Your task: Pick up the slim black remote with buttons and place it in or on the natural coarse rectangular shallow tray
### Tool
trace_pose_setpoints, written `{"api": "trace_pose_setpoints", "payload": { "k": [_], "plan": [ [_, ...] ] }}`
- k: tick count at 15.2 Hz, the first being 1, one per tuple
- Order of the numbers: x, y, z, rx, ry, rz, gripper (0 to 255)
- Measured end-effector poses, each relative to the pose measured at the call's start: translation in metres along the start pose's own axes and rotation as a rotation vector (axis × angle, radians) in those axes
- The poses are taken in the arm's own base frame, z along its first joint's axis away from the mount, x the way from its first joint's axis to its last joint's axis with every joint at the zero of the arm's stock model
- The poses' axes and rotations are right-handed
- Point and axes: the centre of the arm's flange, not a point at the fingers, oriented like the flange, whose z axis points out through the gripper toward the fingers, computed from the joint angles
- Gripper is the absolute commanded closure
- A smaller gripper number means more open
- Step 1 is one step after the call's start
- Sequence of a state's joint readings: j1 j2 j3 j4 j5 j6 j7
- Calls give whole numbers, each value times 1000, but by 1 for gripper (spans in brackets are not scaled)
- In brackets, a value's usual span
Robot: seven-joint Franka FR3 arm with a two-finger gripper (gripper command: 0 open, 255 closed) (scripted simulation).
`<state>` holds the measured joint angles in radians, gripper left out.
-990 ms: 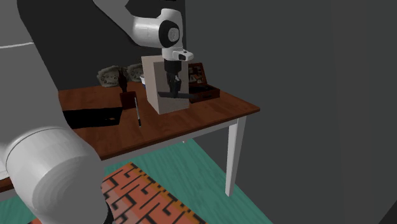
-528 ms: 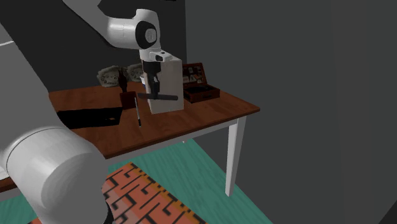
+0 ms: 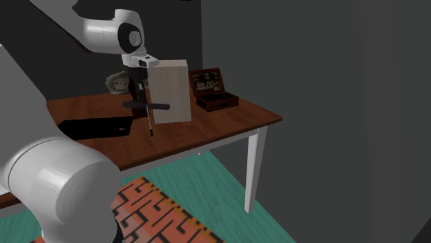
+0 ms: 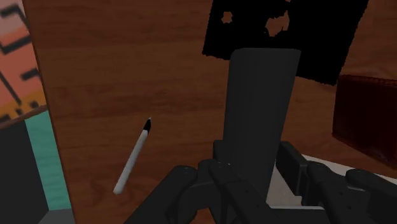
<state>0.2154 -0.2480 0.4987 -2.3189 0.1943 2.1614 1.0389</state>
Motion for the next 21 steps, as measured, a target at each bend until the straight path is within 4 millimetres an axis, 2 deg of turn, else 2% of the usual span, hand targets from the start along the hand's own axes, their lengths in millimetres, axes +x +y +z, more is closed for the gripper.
{"api": "trace_pose_setpoints", "payload": {
  "k": [17, 21],
  "plan": [
    [-211, -69, 14, -1, 1, -1, 255],
    [-226, -73, 31, -1, 0, 1, 255]
  ]
}}
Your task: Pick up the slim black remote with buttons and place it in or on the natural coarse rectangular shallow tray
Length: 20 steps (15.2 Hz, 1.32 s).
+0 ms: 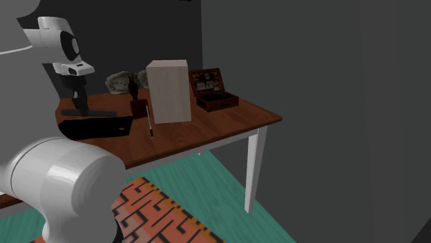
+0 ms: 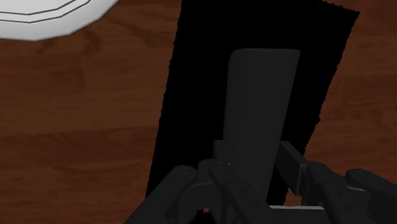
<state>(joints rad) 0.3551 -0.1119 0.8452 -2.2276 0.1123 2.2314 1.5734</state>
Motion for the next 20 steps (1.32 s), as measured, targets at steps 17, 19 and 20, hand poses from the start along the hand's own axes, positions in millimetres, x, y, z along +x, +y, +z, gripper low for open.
{"api": "trace_pose_setpoints", "payload": {
  "k": [17, 19, 20],
  "plan": [
    [0, 3, 44, 1, 0, 0, 0],
    [0, 3, 44, 1, 0, 0, 0],
    [0, 3, 44, 1, 0, 0, 0]
  ]
}}
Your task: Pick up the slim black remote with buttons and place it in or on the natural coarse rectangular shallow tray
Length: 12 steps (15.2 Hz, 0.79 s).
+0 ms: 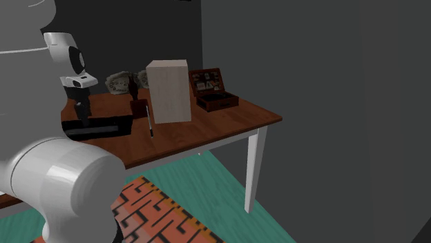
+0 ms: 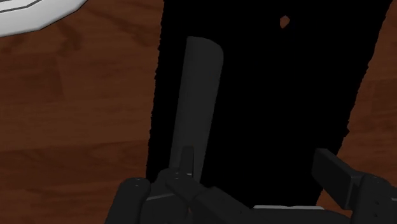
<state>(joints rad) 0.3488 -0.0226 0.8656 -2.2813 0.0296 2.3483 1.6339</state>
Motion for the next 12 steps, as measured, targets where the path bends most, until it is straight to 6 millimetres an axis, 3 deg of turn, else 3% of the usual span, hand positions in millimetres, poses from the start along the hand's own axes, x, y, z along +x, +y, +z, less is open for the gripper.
{"api": "trace_pose_setpoints", "payload": {
  "k": [2, 6, 12],
  "plan": [
    [-1, -1, -7, 1, 0, 0, 0],
    [-1, 0, -43, 1, 1, 0, 0],
    [0, 0, -50, 0, 0, 0, 0]
  ]
}}
